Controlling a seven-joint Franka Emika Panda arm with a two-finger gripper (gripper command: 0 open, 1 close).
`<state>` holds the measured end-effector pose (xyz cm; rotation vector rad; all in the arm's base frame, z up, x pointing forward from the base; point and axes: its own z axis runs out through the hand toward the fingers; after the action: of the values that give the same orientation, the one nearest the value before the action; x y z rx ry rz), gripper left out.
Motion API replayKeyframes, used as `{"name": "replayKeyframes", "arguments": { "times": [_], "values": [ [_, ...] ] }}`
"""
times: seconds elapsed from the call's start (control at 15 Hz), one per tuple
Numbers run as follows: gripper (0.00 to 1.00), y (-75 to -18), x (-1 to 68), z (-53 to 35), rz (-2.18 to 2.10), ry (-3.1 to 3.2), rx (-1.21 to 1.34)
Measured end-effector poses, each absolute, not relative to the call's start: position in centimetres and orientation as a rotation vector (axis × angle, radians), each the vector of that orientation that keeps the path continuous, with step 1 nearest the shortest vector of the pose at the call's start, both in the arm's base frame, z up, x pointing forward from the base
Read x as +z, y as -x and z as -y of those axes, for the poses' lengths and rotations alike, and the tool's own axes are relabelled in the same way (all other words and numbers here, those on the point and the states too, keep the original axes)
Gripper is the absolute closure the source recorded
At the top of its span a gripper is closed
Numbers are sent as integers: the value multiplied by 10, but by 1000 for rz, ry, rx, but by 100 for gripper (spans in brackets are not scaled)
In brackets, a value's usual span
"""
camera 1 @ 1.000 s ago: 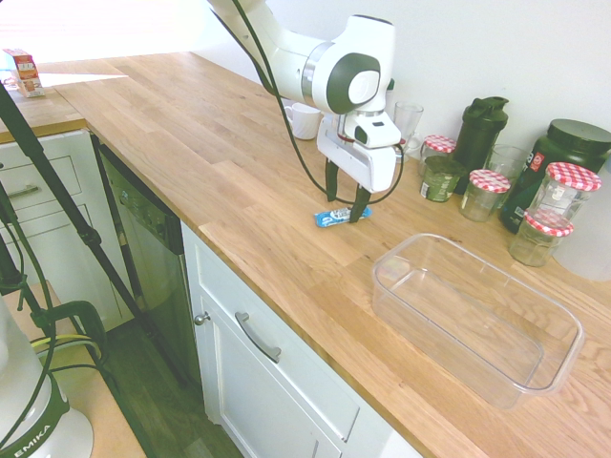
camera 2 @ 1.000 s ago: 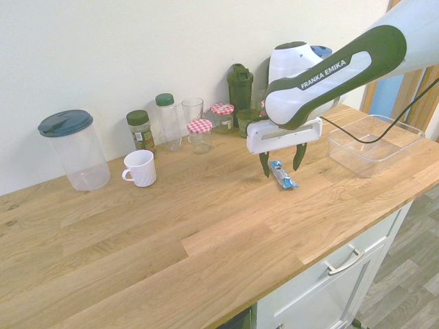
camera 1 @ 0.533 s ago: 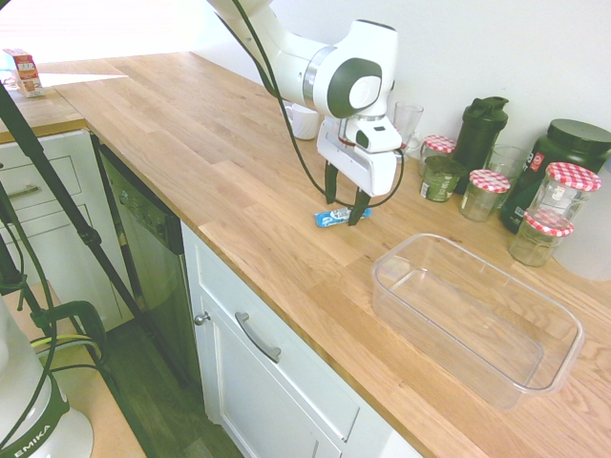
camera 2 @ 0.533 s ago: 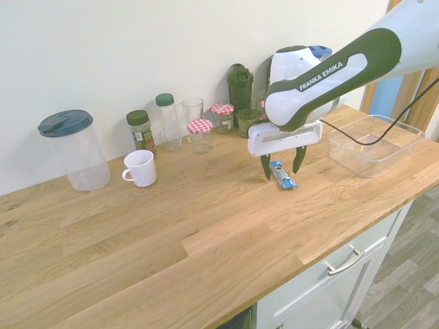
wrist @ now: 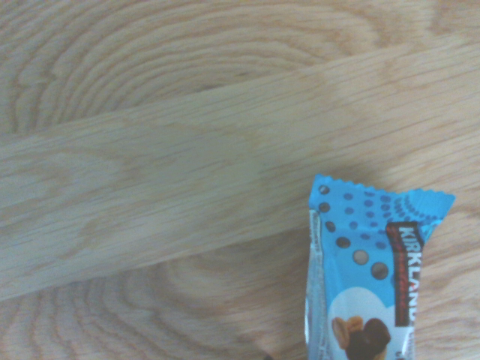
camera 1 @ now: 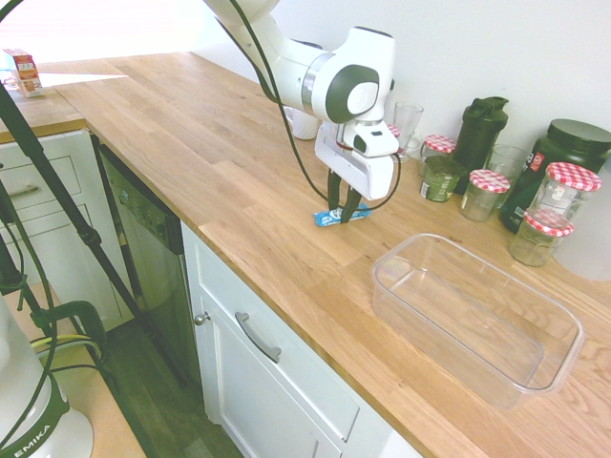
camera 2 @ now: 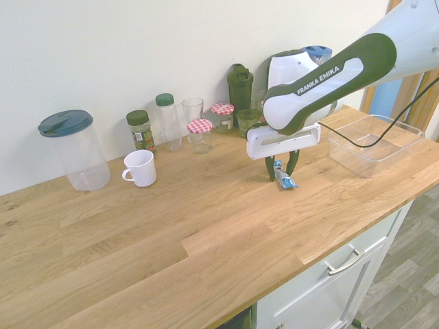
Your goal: Put the protein bar into the container
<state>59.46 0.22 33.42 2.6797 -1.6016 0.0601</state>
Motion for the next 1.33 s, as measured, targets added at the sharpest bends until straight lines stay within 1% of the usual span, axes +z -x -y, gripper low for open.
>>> {"name": "replayKeyframes", "arguments": {
  "times": [0.47, 0.67, 0.87, 1.07, 1.2, 1.33],
  "values": [
    [100, -595, 336, -9, 1587, -2691, 68],
    [100, -590, 358, -6, 1595, -2702, 112],
    [100, -558, 408, 16, 1623, -2727, 198],
    [100, -506, 458, 70, 1703, -2745, 253],
    [100, -469, 476, 115, 1765, -2735, 258],
    [100, -448, 476, 156, 1820, -2719, 243]
  ]
}}
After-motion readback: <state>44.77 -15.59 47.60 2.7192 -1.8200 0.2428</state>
